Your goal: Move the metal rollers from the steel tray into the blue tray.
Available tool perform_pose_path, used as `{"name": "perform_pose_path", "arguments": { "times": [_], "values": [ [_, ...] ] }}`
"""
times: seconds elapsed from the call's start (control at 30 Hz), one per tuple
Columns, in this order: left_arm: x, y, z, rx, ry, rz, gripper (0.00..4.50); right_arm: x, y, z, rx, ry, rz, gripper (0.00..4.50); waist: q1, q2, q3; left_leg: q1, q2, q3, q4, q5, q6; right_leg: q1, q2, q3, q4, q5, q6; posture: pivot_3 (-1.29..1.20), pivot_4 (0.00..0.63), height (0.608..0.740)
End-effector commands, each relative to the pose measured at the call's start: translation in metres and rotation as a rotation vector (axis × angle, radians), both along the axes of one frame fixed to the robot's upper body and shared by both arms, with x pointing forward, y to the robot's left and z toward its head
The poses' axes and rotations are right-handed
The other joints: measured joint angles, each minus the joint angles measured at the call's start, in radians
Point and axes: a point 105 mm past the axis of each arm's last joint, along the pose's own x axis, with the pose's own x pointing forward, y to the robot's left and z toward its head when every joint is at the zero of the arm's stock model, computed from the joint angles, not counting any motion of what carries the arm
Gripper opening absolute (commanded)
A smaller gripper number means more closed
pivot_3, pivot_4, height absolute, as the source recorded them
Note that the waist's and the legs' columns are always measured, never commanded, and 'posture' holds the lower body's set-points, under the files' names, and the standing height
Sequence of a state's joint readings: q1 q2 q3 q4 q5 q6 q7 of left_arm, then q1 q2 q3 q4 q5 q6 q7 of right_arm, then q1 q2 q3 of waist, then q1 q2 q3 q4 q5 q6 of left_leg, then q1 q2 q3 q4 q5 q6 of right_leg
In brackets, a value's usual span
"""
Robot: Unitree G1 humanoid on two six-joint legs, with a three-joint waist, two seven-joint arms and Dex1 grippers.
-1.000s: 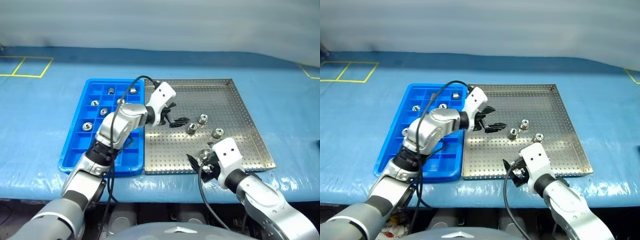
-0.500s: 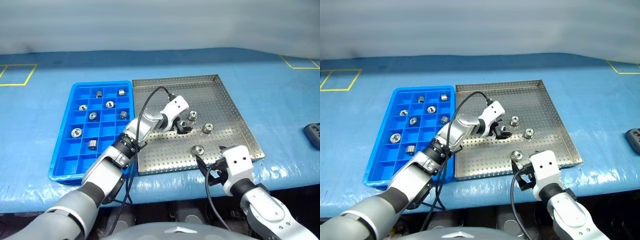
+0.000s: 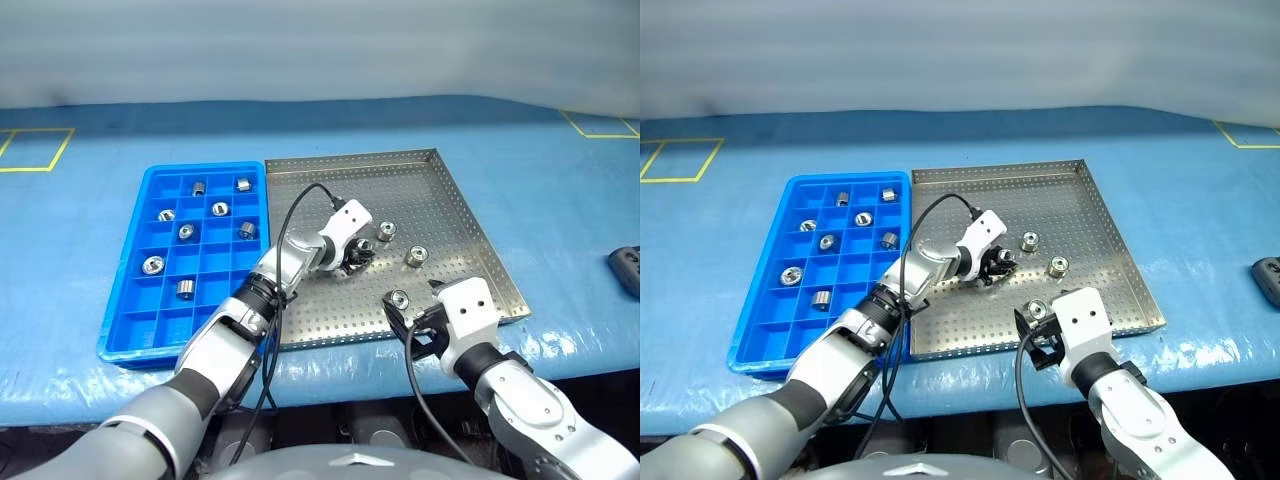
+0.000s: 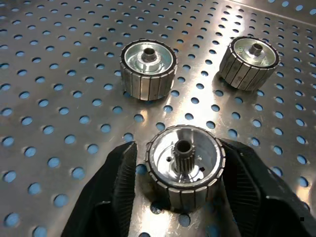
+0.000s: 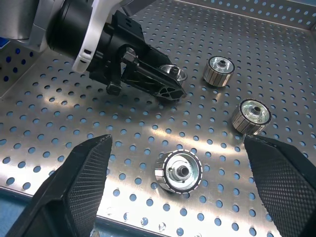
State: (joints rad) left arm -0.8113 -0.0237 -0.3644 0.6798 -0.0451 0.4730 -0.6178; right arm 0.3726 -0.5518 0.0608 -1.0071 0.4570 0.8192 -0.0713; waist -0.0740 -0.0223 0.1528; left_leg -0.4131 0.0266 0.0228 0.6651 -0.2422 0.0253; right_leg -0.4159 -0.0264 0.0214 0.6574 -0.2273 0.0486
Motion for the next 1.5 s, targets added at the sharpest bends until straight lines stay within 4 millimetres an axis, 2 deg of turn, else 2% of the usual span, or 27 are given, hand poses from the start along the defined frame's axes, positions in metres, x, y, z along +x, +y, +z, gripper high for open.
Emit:
{"name": "perform_pose_path", "arguments": {
  "times": [0.03, 0.13, 0.2, 0.33, 0.37, 0.43, 0.5, 0.67, 0.77, 0.93, 1.07, 1.23, 1.5],
  "values": [
    [-0.001, 0.005, 0.022, -0.035, -0.049, -0.03, 1.69, 0.001, 0.004, 0.013, -0.001, -0.045, 0.029, 4.5, -0.002, 0.0, 0.0, 0.0, 0.0, 0.0, 0.0, 0.0, 0.0, 0.0, 0.0, 0.0, 0.0, 0.0, 0.0, -0.13, 0.15, 0.74],
    [-0.005, 0.014, 0.051, -0.136, -0.07, -0.03, 1.69, 0.003, 0.009, 0.015, -0.005, -0.046, 0.061, 4.5, 0.001, 0.0, 0.0, 0.0, 0.002, 0.0, 0.0, 0.0, 0.0, -0.001, 0.0, 0.001, 0.001, 0.0, 0.0, -0.12, 0.15, 0.74],
    [-0.004, 0.026, 0.075, -0.221, -0.105, 0.0, 1.69, 0.007, 0.014, 0.018, -0.01, -0.053, 0.099, 4.5, 0.004, 0.0, 0.0, 0.0, 0.003, 0.0, 0.0, 0.0, 0.0, -0.001, 0.0, 0.001, 0.001, 0.0, 0.0, -0.07, 0.15, 0.74],
    [-0.003, 0.057, 0.11, -0.323, -0.209, 0.083, 1.69, 0.016, 0.025, 0.023, -0.023, -0.064, 0.191, 4.5, 0.017, 0.001, 0.0, 0.0, 0.003, 0.0, 0.001, 0.0, 0.0, 0.0, 0.0, 0.001, 0.001, 0.0, 0.001, -0.01, 0.15, 0.74],
    [-0.004, 0.063, 0.116, -0.334, -0.237, 0.094, 1.69, 0.018, 0.027, 0.024, -0.025, -0.066, 0.209, 4.5, 0.022, 0.001, 0.0, 0.001, 0.002, 0.0, 0.001, 0.0, 0.0, 0.0, 0.0, 0.001, 0.001, 0.001, 0.001, 0.02, 0.15, 0.74],
    [-0.01, 0.087, 0.127, -0.329, -0.318, 0.143, 1.69, 0.026, 0.039, 0.026, -0.036, -0.073, 0.297, 4.5, 0.029, 0.001, 0.0, 0.001, 0.002, 0.0, 0.0, 0.0, 0.0, 0.0, 0.0, 0.001, 0.001, 0.001, 0.001, 0.06, 0.15, 0.74],
    [-0.017, 0.104, 0.131, -0.312, -0.359, 0.187, 1.69, 0.032, 0.048, 0.027, -0.048, -0.077, 0.362, 4.5, 0.035, 0.001, 0.0, 0.002, 0.002, 0.0, 0.0, 0.0, 0.0, 0.0, 0.0, 0.001, 0.001, 0.001, 0.001, 0.11, 0.15, 0.74],
    [-0.041, 0.142, 0.126, -0.236, -0.396, 0.292, 1.69, 0.046, 0.07, 0.03, -0.057, -0.088, 0.502, 4.5, 0.086, 0.0, 0.001, 0.001, 0.002, -0.002, -0.001, 0.0, 0.0, 0.0, 0.0, -0.002, 0.002, 0.001, -0.001, 0.21, 0.15, 0.74],
    [-0.056, 0.173, 0.117, -0.147, -0.399, 0.415, 1.69, 0.053, 0.09, 0.03, -0.058, -0.09, 0.616, 4.5, 0.114, -0.001, 0.001, 0.0, 0.002, -0.002, -0.001, 0.0, 0.0, 0.0, -0.001, -0.002, 0.001, 0.001, -0.001, 0.3, 0.15, 0.74],
    [-0.08, 0.2, 0.104, -0.051, -0.372, 0.536, 1.69, 0.055, 0.113, 0.029, -0.05, -0.096, 0.743, 4.5, 0.165, -0.002, 0.002, 0.0, 0.002, -0.005, 0.0, 0.0, 0.0, 0.001, -0.002, -0.005, 0.0, 0.0, -0.002, 0.39, 0.15, 0.74],
    [-0.1, 0.218, 0.092, 0.033, -0.329, 0.609, 1.69, 0.056, 0.133, 0.028, -0.043, -0.099, 0.846, 4.5, 0.192, -0.002, 0.002, 0.0, 0.002, -0.005, 0.0, 0.0, 0.0, 0.001, -0.002, -0.006, 0.001, -0.001, -0.005, 0.44, 0.15, 0.74],
    [-0.112, 0.234, 0.083, 0.093, -0.287, 0.695, 1.69, 0.051, 0.15, 0.026, -0.027, -0.101, 0.933, 4.5, 0.244, -0.001, 0.003, 0.0, 0.002, -0.009, 0.0, 0.001, -0.001, 0.002, -0.002, -0.01, 0.001, -0.005, -0.01, 0.49, 0.15, 0.74],
    [-0.125, 0.246, 0.062, 0.165, -0.183, 0.767, 1.69, 0.047, 0.155, 0.024, -0.015, -0.098, 0.967, 4.5, 0.323, -0.001, 0.003, 0.0, 0.003, -0.009, -0.001, 0.001, -0.002, 0.001, -0.002, -0.011, 0.001, -0.006, -0.01, 0.5, 0.15, 0.74]
  ]
}}
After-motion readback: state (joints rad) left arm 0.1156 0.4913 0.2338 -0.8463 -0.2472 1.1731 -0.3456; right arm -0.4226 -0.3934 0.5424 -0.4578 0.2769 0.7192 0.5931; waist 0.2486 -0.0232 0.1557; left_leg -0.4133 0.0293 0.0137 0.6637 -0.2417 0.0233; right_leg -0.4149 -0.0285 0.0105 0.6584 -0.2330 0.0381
